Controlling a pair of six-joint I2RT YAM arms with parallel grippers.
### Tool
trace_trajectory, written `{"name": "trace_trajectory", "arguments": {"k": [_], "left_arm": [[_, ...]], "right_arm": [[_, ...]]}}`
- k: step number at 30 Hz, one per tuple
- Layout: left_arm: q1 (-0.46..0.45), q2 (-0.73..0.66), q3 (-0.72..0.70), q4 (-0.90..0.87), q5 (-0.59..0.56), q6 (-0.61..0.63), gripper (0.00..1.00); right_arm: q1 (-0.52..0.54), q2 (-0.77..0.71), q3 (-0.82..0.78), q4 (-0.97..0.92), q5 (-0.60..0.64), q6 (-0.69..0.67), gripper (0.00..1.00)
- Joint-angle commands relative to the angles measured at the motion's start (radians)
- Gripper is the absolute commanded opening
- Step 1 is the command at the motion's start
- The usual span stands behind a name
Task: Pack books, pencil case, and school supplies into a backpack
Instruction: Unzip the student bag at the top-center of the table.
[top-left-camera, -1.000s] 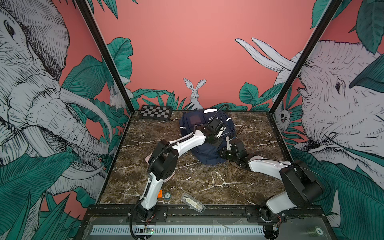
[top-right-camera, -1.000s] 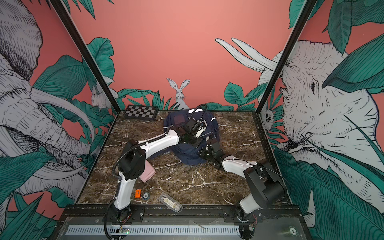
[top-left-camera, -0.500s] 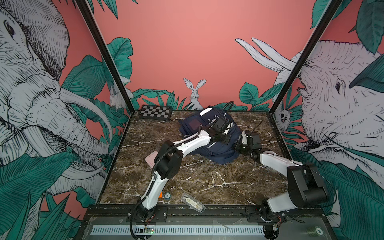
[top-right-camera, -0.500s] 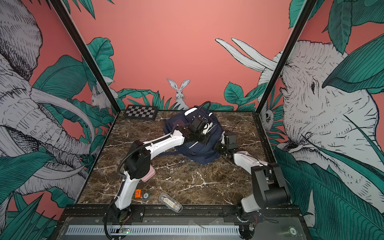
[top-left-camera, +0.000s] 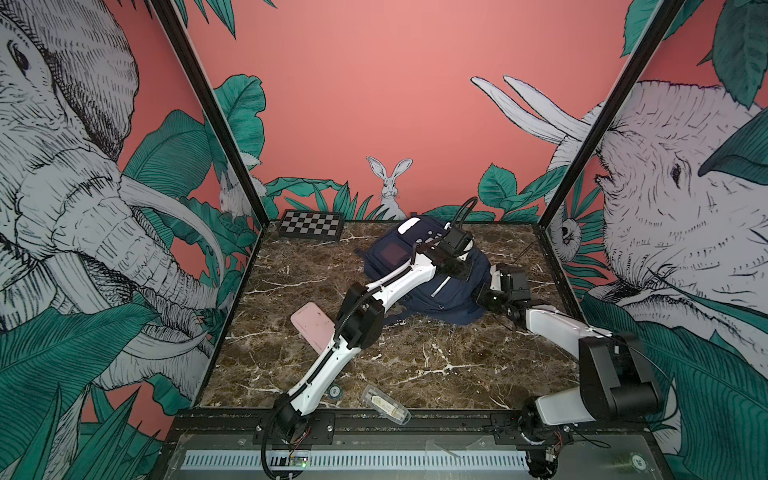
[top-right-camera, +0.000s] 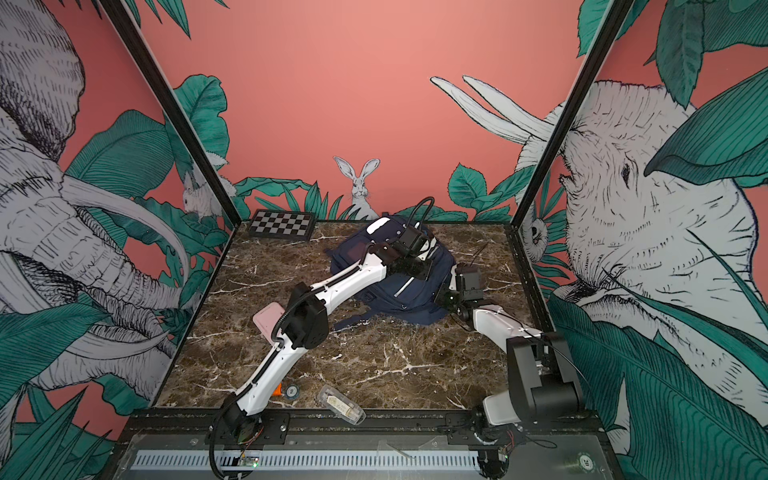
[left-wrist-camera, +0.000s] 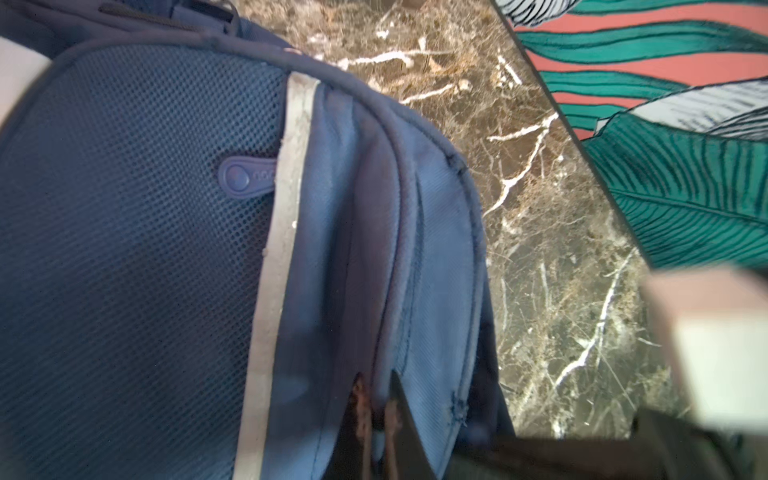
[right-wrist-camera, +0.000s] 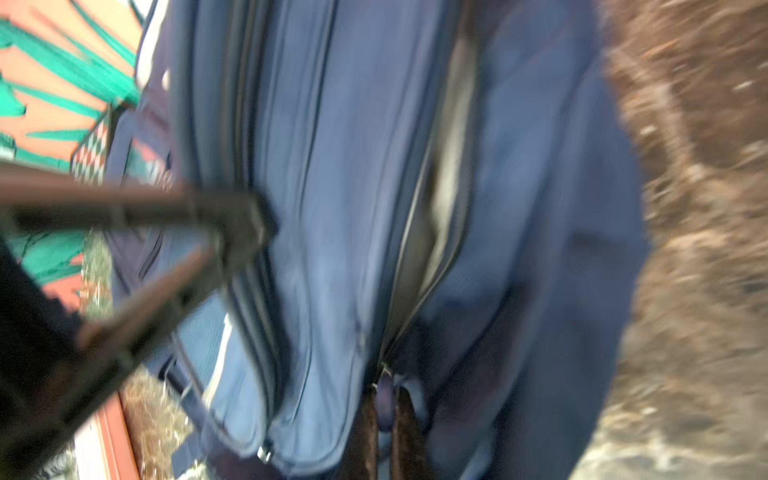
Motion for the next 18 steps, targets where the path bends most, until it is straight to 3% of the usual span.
{"name": "trace_trajectory", "arguments": {"k": [1, 9, 14, 15, 18], "left_arm": [[0.028, -0.036, 0.052, 0.044, 0.005, -0.003, 0.0], [0.028, -0.039, 0.047, 0.077, 0.044, 0.009, 0.0], [0.028, -0.051, 0.042, 0.043, 0.066, 0.034, 0.0], [0.028, -0.073, 0.01, 0.039, 0.063, 0.048, 0.02], [0.029, -0.168, -0.132, 0.05, 0.026, 0.099, 0.26]], "right_arm": [[0.078, -0.035, -0.015, -0.012, 0.001, 0.004, 0.0], [0.262, 0.043, -0.019, 0.086, 0.083, 0.1, 0.0], [0.293, 0.084, -0.04, 0.133, 0.14, 0.139, 0.0], [0.29, 0.067, -0.05, 0.12, 0.161, 0.134, 0.0], [0.278, 0.011, -0.077, 0.079, 0.192, 0.111, 0.0]]}}
